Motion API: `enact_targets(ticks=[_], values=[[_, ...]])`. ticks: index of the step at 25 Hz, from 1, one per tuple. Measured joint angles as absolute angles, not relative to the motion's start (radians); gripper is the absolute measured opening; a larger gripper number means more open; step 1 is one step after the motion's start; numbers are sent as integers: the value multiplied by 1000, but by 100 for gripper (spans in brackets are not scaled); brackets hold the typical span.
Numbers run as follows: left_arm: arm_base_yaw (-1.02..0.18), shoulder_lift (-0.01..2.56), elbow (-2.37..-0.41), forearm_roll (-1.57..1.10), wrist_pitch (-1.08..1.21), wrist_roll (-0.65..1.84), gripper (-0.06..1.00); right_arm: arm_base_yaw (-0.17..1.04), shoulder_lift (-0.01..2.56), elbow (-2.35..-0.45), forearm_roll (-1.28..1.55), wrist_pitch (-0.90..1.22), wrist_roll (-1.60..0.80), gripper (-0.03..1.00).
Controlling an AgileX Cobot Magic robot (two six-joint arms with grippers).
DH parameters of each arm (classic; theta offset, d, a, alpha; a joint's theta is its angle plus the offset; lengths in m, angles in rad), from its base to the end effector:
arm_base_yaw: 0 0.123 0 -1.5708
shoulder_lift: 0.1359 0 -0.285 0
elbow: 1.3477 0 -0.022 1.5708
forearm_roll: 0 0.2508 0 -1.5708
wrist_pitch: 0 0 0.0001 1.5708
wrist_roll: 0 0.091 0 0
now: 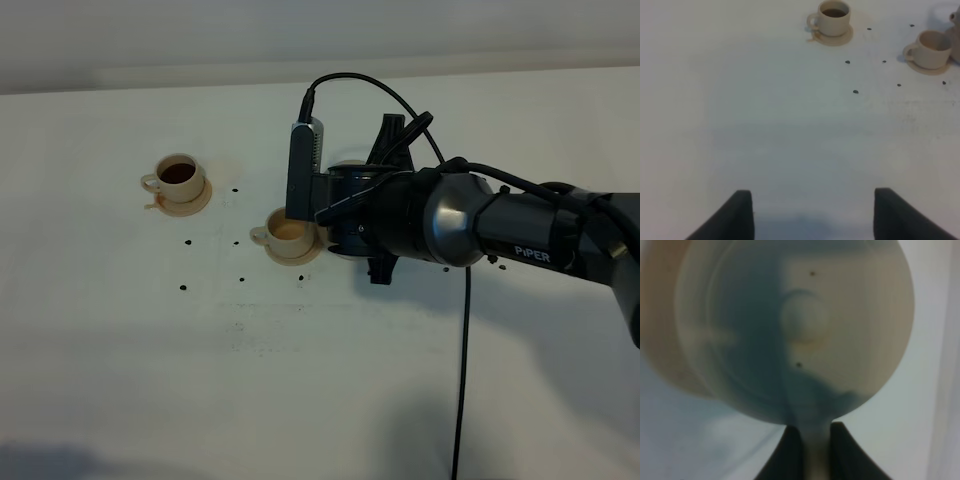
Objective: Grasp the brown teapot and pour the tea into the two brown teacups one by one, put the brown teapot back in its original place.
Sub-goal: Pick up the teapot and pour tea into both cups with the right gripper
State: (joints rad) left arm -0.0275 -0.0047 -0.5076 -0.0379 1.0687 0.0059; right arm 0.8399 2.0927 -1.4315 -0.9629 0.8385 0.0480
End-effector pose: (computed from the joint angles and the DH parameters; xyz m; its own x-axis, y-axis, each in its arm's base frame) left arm -0.0069 -0.0028 0.2788 -0.4524 0.0001 -0.8918 0.0515 0.9983 -0.0260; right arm 0.3263 0.2807 0.1653 -0.1811 -0.9822 0.0500 -0.7149 0.0966 -0.6925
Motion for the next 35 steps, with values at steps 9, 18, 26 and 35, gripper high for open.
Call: enact_targets(ticks=[9,18,26,35], values=[[-27,-5,-508,-38,1069,6,50,840,2096,-1431,-1016,839,-44,9],[-27,-5,-508,-38,1069,6,50,846,2126,-1431,-1051,840,-88,9],[-27,-5,-508,-38,1069,6,50,863,2126,-1431,-1103,838,-90,9],[-27,-5,-508,-38,1069,6,50,870,2128,-1431,-1165,845,-109,9]])
